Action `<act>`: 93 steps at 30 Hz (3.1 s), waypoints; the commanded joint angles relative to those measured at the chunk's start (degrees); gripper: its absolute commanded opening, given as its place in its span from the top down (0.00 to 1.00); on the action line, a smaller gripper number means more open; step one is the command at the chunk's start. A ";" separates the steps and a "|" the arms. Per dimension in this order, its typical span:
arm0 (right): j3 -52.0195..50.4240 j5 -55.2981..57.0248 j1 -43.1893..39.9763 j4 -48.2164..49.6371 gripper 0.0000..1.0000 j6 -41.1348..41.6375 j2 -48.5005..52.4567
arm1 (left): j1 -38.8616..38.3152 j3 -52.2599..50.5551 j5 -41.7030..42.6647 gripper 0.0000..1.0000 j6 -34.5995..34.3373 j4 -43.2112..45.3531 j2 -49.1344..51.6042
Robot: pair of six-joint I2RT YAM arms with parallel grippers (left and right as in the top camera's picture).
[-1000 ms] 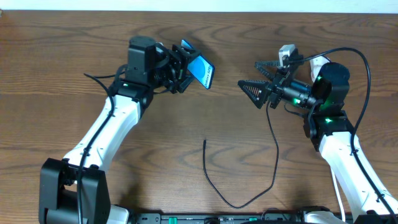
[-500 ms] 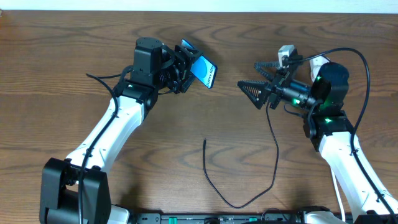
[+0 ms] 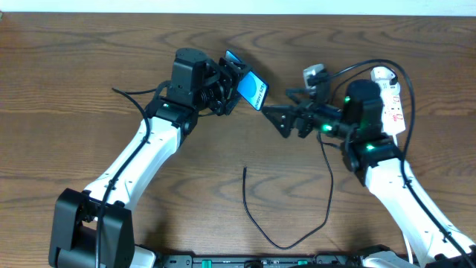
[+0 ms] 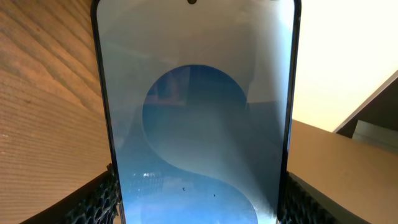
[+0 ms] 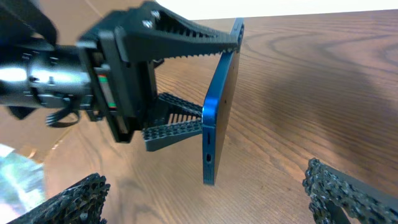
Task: Plug charger to phone and switch on socket
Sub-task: 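Close the right gripper on the phone's side edge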
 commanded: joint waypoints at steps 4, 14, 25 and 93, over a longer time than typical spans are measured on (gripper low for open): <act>1.07 12.04 3.76 -0.37 0.01 0.13 0.96 | 0.04 0.55 -0.92 0.93 1.09 -0.07 -1.60; 1.07 16.06 4.50 -1.14 0.01 2.14 1.31 | -0.63 0.55 -0.90 0.93 0.02 -1.16 -1.60; 1.07 16.39 4.50 -0.35 0.01 4.57 2.08 | -1.95 0.55 -1.07 0.92 -1.60 -1.11 -1.60; 1.07 17.55 4.96 -0.70 0.42 8.46 2.10 | -10.19 0.55 -3.91 0.93 -7.91 3.69 -1.60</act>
